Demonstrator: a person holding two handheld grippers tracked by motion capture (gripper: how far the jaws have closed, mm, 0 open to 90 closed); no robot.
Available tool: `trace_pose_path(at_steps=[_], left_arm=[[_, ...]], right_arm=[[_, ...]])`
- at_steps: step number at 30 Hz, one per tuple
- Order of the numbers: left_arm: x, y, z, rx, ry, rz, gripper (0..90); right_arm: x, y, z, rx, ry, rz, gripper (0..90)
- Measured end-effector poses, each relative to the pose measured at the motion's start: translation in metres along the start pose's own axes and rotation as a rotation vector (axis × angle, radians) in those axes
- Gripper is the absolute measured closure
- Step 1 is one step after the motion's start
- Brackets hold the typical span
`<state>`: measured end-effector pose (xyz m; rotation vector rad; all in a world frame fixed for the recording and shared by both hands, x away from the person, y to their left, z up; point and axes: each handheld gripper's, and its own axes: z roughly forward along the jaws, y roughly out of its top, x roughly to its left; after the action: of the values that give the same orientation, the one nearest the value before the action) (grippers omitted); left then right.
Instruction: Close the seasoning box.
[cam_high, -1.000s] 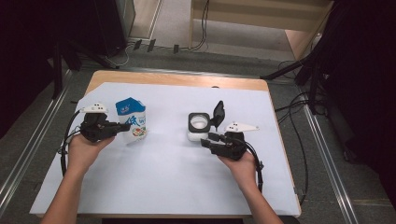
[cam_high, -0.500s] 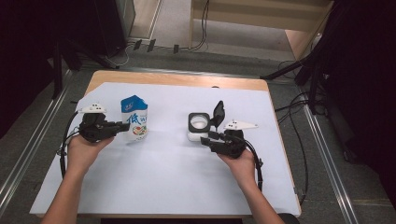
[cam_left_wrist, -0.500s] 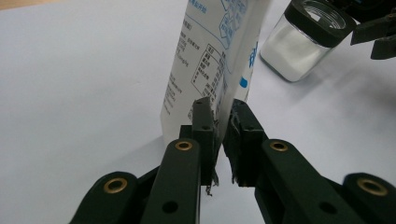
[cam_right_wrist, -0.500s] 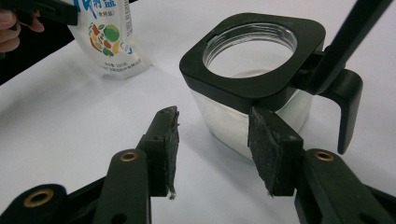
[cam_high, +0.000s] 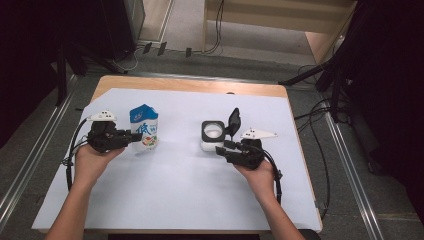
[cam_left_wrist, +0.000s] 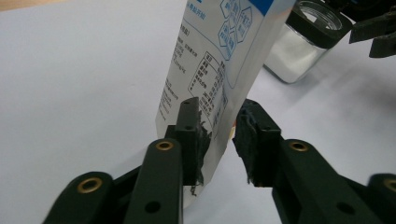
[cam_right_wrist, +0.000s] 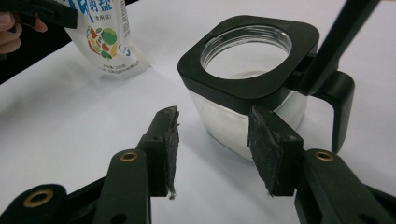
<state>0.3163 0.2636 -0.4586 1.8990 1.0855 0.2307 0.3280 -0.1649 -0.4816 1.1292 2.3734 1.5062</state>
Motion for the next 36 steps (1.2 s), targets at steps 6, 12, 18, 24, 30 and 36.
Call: trace_pose_path(at_steps=[6, 12, 18, 24, 30, 36], left_arm=[[0.0, 0.001, -0.003, 0.001, -0.011, -0.005, 60.8], [-0.001, 0.002, -0.006, 0.015, -0.032, -0.011, 49.3], [-0.004, 0.002, -0.012, 0.029, -0.04, -0.004, 43.6], [-0.004, 0.001, -0.017, 0.042, -0.034, -0.009, 40.4], [-0.004, -0.002, -0.023, 0.043, -0.018, -0.007, 39.0], [-0.005, -0.007, -0.026, 0.046, -0.011, 0.003, 38.0]], right_arm=[[-0.001, 0.001, -0.002, -0.003, -0.001, 0.004, 54.5], [-0.003, 0.001, -0.003, 0.011, 0.007, 0.003, 54.6], [-0.005, 0.002, -0.01, 0.009, -0.002, 0.005, 54.9], [-0.012, 0.004, -0.017, 0.001, -0.015, 0.014, 55.7], [-0.018, 0.006, -0.026, -0.007, -0.033, 0.002, 57.4], [-0.026, 0.008, -0.033, -0.013, -0.059, 0.009, 61.7]])
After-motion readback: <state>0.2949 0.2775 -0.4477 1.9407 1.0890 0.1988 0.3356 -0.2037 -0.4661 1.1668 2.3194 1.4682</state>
